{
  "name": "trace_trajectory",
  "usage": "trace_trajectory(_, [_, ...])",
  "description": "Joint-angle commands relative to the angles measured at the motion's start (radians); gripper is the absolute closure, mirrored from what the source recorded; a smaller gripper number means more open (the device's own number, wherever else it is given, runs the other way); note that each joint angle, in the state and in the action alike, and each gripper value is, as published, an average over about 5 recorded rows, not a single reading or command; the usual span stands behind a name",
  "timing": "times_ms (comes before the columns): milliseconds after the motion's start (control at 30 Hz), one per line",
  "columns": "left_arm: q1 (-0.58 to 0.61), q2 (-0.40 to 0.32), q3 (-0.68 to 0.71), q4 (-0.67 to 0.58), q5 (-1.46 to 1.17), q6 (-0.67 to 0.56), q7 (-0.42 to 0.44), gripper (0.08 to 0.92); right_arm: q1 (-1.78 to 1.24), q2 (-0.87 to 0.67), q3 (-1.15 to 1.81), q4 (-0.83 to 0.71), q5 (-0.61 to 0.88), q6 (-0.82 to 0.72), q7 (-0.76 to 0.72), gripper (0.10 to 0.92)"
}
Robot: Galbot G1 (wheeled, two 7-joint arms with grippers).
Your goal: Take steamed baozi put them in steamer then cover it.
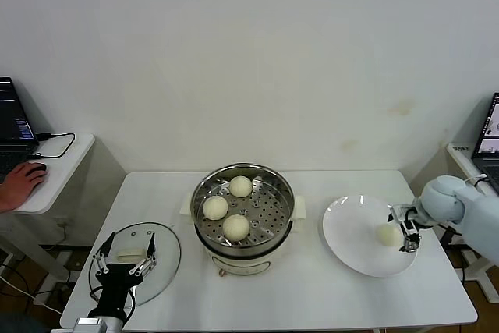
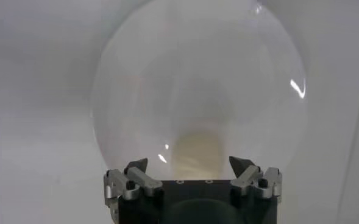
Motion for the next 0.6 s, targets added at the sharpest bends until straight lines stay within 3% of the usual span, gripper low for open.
trace_trajectory(33, [-0.002,0.001,0.001,0.004,0.000,0.000,0.001,0.177,-0.091,0.063,0.102,-0.118,-0.030,0.009,0.008,0.203])
trace_trajectory(333, [-0.002,0.003,-0.002,0.005,0.000,0.001,0.001,0.177,-0.109,0.099,0.136,-0.143,-0.036,0.001,0.011,0.211])
trace_trajectory(600, [-0.002,0.000,-0.001,0.006,0.000,0.000,0.001,0.177,-0.105,0.100,0.140,-0.140,-0.044,-0.015,0.006,0.308])
